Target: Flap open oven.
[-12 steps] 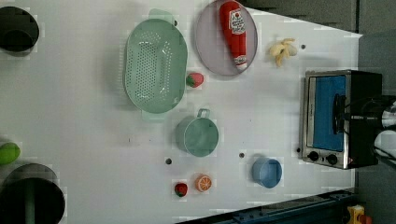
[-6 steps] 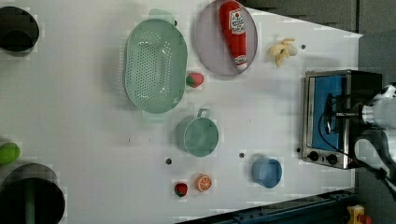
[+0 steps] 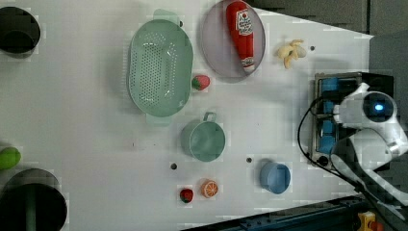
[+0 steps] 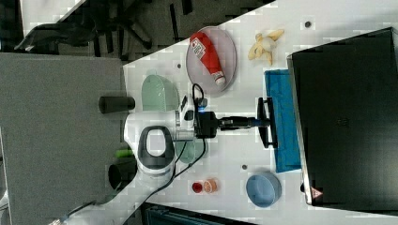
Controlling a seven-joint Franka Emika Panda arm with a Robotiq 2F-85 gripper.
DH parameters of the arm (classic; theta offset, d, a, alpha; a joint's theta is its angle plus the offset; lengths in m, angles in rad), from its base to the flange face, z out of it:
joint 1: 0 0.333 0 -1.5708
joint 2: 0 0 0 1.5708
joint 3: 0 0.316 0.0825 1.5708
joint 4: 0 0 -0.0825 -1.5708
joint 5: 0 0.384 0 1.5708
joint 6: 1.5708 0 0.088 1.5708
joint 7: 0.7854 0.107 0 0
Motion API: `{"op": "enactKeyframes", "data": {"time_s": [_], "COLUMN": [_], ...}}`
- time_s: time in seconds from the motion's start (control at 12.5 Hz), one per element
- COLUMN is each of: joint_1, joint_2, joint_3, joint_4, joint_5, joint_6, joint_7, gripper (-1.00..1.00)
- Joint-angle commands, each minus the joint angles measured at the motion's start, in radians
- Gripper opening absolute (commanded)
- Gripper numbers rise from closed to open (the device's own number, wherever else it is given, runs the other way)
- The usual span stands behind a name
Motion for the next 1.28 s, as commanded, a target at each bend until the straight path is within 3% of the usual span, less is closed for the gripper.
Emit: {"op": "enactKeyframes", "data": {"time_s": [0.08, 0.48, 0.8, 1.28], "joint_1": [0.038, 0.100, 0.119, 0.119], "joint_2": [0.070, 0.220, 0.324, 0.308], "joint_3": [0.035, 0.045, 0.044, 0.042], "joint_4": [0.001, 0.049, 0.103, 0.123], "joint_5": [-0.050, -0.128, -0.128, -0.091], "joint_6": [-0.023, -0.026, -0.028, 0.067], "joint_7": [0.239, 0.326, 0.379, 0.387], "gripper": [-0.65, -0.65, -0.65, -0.65]}}
